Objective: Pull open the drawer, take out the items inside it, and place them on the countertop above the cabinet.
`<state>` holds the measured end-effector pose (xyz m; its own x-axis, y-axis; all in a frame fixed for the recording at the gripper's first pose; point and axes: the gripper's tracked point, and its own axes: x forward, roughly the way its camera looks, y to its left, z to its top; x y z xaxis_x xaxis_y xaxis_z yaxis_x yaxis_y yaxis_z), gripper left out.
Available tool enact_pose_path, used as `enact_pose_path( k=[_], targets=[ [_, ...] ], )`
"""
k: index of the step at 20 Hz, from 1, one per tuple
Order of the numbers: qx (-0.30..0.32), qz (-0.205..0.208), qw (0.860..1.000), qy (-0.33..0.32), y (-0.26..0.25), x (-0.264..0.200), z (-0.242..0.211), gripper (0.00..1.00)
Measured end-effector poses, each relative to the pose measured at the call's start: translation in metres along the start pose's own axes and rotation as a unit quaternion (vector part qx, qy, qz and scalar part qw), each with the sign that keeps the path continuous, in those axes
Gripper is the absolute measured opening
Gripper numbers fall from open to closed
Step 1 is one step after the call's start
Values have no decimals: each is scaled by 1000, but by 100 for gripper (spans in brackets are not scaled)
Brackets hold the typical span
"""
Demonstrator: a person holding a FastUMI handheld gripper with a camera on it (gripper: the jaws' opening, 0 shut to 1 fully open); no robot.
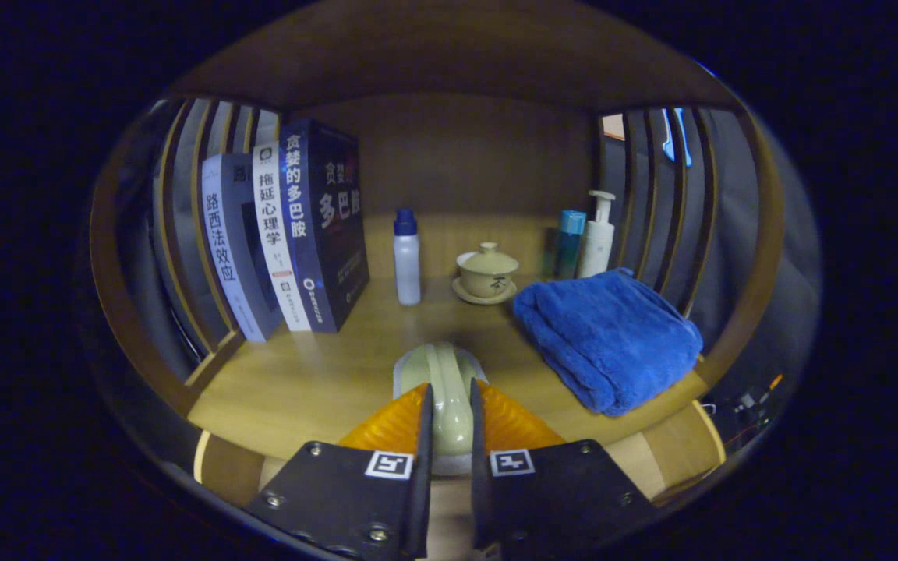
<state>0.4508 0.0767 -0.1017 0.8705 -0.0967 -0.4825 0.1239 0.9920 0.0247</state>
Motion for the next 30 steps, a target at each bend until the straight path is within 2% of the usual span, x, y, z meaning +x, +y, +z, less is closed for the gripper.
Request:
enact_pose_path(
  k=[5, 8, 11, 13, 30],
  targets=[
    [34, 26, 998, -53, 2, 11, 6, 22],
    [25, 35, 995, -87, 3, 10, 9, 22],
    [-10, 34, 995, -92, 6, 14, 9, 22],
    [-8, 35, 996, -86, 6, 15, 8, 27],
    [10, 44, 993, -110, 8, 29, 13, 27]
  ],
)
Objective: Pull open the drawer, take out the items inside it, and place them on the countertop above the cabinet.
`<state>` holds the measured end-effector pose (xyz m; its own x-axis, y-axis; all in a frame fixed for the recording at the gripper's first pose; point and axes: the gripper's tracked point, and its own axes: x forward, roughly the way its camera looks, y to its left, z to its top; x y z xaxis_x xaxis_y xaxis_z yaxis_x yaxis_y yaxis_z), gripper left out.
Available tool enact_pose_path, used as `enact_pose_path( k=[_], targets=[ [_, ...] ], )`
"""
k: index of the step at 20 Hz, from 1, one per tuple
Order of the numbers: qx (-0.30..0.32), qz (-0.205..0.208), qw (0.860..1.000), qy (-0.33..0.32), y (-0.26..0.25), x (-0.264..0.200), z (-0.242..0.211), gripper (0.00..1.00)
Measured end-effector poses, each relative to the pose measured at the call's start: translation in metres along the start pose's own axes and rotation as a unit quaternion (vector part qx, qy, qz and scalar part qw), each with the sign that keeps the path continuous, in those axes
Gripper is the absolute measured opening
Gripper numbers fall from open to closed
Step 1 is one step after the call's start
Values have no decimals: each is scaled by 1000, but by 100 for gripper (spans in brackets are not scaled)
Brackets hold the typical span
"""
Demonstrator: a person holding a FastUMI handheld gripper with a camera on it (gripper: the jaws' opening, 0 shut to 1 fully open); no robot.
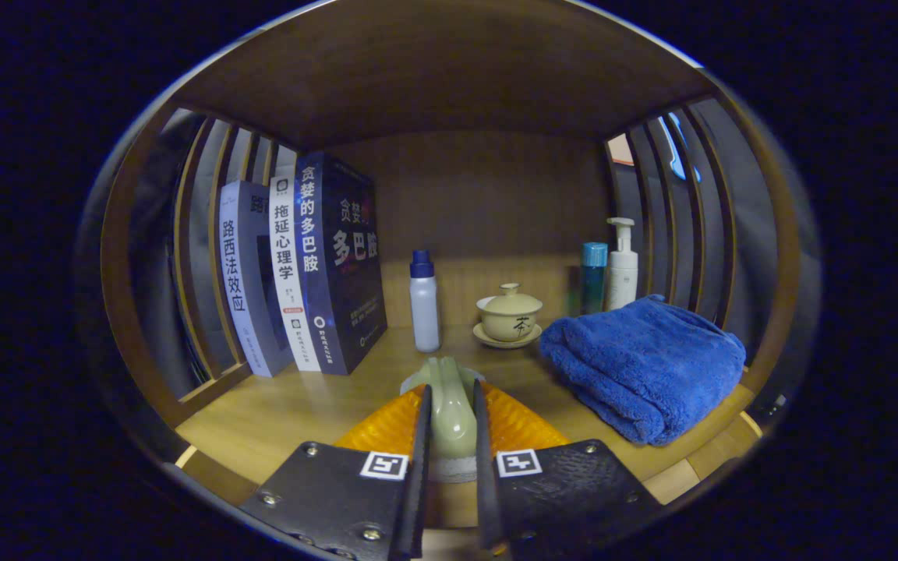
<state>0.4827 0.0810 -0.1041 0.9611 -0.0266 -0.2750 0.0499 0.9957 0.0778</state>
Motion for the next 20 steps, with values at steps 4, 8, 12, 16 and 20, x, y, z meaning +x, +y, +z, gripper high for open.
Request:
enact_pose_path(
  k=[4, 8, 12, 16, 20],
  targets=[
    [12, 5, 1000, 12, 0, -1, -4, 27],
    [18, 6, 1000, 4, -1, -1, -2, 33],
    [16, 8, 1000, 6, 1, 0, -4, 37],
    [18, 22, 999, -23, 8, -5, 12, 38],
    [6, 37, 998, -58, 17, -15, 28, 45]
  ],
)
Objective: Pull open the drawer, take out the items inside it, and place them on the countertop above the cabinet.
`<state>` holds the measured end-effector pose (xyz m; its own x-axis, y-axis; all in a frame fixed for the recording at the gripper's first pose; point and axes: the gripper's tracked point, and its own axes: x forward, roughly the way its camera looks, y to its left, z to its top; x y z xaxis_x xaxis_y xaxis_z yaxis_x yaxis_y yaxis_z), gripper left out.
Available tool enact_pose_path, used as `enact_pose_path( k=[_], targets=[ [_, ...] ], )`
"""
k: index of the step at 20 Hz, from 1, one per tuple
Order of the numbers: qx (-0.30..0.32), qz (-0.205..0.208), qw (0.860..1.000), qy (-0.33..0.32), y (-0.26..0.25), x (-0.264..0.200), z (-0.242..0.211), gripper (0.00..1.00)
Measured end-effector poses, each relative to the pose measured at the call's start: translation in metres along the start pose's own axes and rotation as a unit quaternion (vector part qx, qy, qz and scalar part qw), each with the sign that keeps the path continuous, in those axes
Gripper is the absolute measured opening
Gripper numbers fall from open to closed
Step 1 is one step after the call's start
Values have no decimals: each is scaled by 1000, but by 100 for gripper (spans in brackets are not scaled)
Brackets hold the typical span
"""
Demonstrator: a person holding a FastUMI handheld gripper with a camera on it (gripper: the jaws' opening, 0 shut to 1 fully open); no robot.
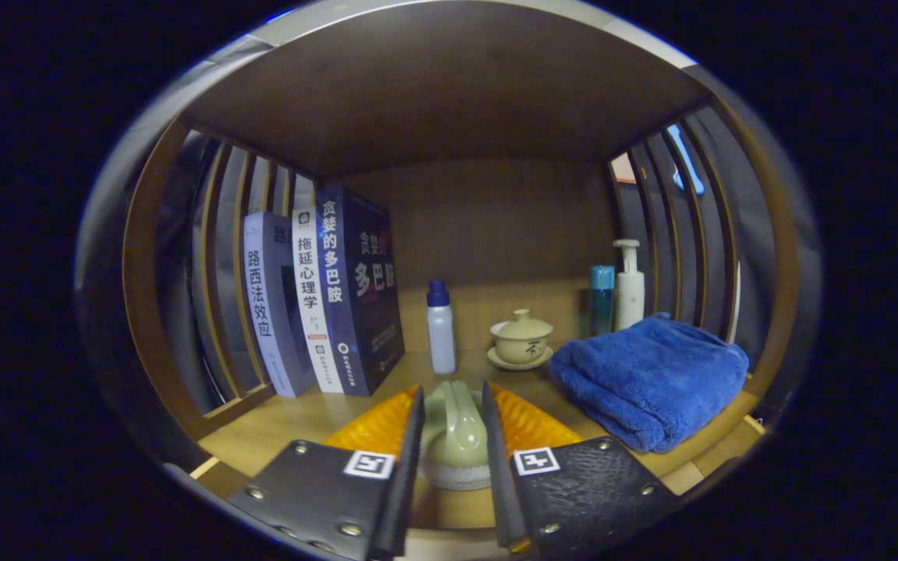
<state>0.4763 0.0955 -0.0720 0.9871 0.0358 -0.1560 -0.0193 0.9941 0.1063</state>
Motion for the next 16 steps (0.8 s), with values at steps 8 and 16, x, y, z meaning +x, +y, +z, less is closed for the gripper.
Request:
enact_pose_path(
  k=[8, 16],
  targets=[
    [5, 44, 996, -78, 19, -18, 40, 54],
    [-29, -25, 989, -142, -3, -118, 121, 54]
  ],
)
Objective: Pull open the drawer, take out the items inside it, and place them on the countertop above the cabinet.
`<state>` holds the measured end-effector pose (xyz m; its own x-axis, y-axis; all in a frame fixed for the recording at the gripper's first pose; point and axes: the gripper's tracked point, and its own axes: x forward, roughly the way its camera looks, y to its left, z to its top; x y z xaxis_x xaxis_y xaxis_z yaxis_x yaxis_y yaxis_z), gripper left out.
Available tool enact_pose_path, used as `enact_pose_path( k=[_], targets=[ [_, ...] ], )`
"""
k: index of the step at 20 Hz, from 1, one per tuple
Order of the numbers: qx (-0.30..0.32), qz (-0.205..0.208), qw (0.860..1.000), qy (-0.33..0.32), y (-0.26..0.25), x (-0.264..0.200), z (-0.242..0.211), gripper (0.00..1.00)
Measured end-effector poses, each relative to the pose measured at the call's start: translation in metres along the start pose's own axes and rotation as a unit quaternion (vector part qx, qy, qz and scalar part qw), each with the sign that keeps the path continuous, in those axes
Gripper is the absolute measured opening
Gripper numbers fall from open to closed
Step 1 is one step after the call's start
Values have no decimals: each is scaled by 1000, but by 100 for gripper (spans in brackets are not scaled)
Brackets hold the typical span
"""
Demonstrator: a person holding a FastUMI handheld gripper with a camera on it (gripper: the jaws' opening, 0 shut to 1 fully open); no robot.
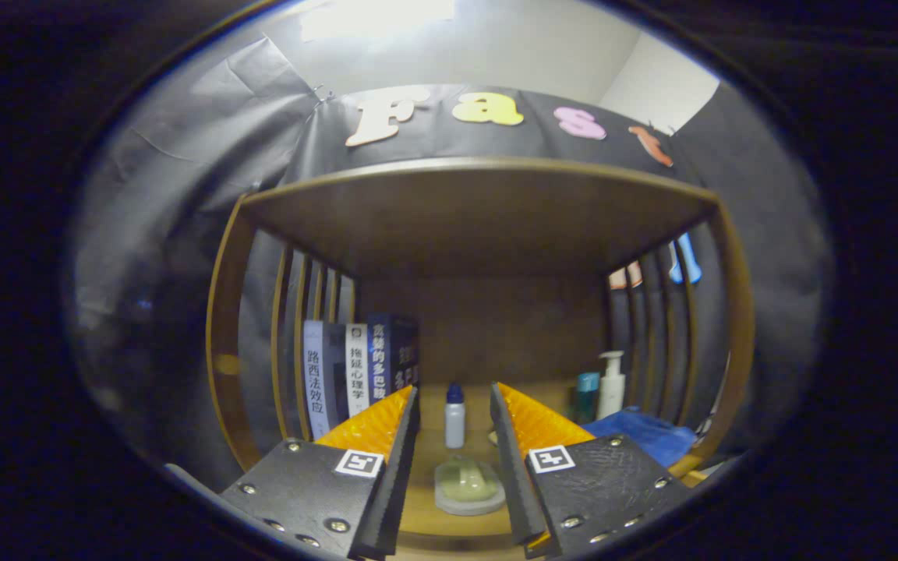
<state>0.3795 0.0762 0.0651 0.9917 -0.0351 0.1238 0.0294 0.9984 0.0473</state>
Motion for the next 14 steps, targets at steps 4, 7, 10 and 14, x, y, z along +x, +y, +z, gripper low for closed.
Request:
enact_pose_path(
  k=[4, 7, 10, 14],
  targets=[
    [-2, -58, 998, 38, -24, -81, -16, 53],
    [18, -81, 995, 51, -36, -132, -36, 53],
    [33, -87, 993, 70, -38, -171, -65, 53],
    [52, -97, 987, 121, -41, -202, -115, 54]
  ],
)
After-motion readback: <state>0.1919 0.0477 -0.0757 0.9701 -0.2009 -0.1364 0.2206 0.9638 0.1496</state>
